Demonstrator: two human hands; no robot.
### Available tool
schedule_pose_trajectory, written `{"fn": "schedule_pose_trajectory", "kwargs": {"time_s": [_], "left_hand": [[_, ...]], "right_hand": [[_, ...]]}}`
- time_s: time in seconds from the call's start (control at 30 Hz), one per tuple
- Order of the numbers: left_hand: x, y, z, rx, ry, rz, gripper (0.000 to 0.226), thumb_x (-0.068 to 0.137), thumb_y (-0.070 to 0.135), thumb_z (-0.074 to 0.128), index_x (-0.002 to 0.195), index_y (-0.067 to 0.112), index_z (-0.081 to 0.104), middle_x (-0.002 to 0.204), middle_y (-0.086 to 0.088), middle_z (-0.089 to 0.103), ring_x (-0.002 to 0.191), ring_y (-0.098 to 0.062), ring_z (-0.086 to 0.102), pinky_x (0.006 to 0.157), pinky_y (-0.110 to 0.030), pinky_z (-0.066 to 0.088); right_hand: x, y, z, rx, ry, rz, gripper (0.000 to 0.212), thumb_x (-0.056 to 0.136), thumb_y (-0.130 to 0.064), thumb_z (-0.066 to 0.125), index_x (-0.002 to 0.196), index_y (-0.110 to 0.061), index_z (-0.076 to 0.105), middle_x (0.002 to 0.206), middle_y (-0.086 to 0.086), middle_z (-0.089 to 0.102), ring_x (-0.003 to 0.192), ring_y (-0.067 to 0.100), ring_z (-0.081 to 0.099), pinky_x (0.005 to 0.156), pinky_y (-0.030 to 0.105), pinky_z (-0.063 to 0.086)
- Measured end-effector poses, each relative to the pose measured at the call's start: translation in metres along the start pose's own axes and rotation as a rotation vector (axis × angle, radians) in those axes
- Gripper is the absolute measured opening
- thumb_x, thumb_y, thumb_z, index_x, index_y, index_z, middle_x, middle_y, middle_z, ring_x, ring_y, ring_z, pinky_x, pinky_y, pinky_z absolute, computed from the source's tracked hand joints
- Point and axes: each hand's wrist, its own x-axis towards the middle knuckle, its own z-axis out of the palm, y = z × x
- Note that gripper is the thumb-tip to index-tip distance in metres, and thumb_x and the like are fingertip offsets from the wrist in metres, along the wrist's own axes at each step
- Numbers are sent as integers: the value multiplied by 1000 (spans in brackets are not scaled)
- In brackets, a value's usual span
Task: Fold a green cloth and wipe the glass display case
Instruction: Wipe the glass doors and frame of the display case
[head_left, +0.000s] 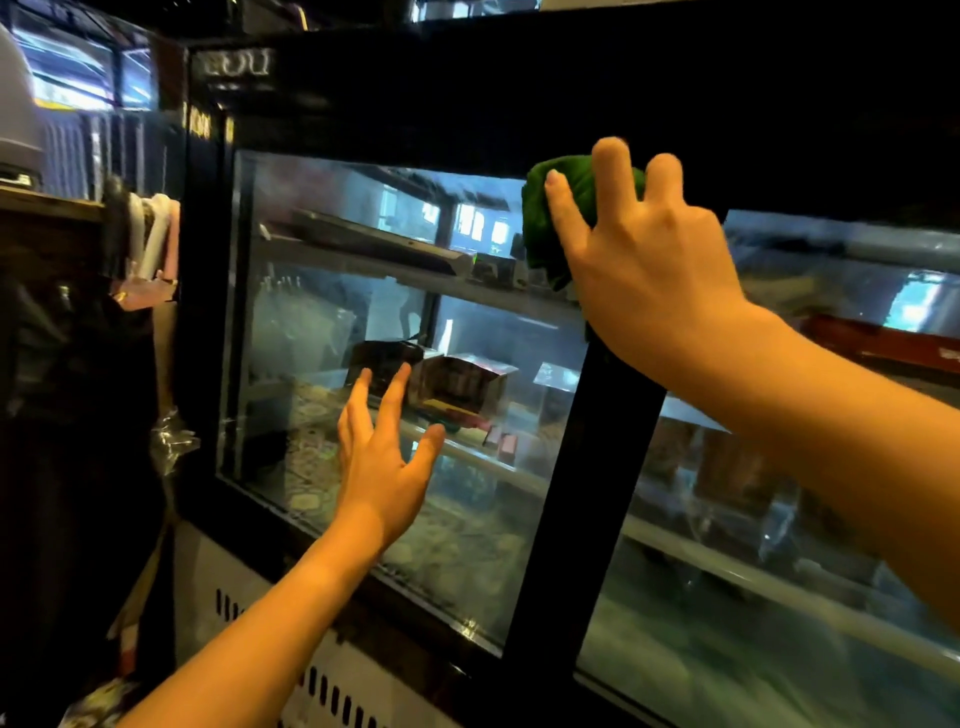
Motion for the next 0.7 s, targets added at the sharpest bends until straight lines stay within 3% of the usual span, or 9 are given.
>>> {"fn": "schedule_pose_trajectory", "kwargs": {"time_s": [0.13, 0.27, 0.5, 0.6, 0.7], "left_hand": [[-1, 2, 0, -13, -4, -3, 69, 94, 40, 58, 147, 54, 16, 162, 10, 0, 149, -20, 0, 116, -48, 13], [0, -1, -4, -13, -23, 41, 71, 96, 38, 57, 136, 71, 9, 161, 14, 0, 149, -15, 0, 112, -37, 12], [0, -5, -11, 27, -37, 92, 84, 95, 24, 62, 135, 72, 6, 162, 6, 3, 150, -22, 3, 114, -36, 13], [-2, -7, -15, 25, -69, 113, 89, 93, 21, 66, 135, 71, 5, 163, 4, 1, 151, -23, 3, 114, -34, 12], [-4, -8, -18, 26, -109, 126, 92, 92, 23, 67, 134, 73, 3, 164, 3, -2, 151, -24, 1, 115, -36, 12]], "right_hand": [[-30, -24, 4, -2, -30, -74, 54, 99, -7, 31, 153, -6, 24, 140, 27, 41, 96, 39, 53, 50, 31, 33], [-77, -59, 12, 40, -53, -171, 54, 95, -11, 28, 144, -11, 49, 127, 18, 60, 81, 32, 59, 43, 25, 33], [-156, -128, 31, 206, -144, -283, 53, 90, -16, 31, 132, -13, 64, 115, 9, 67, 71, 26, 60, 37, 25, 33], [-178, -151, 36, 260, -206, -335, 47, 89, -21, 47, 132, -17, 65, 110, 5, 68, 66, 23, 58, 38, 26, 24], [-191, -169, 36, 282, -325, -371, 57, 77, -35, 72, 133, -22, 63, 110, 0, 69, 65, 20, 56, 39, 25, 21]]}}
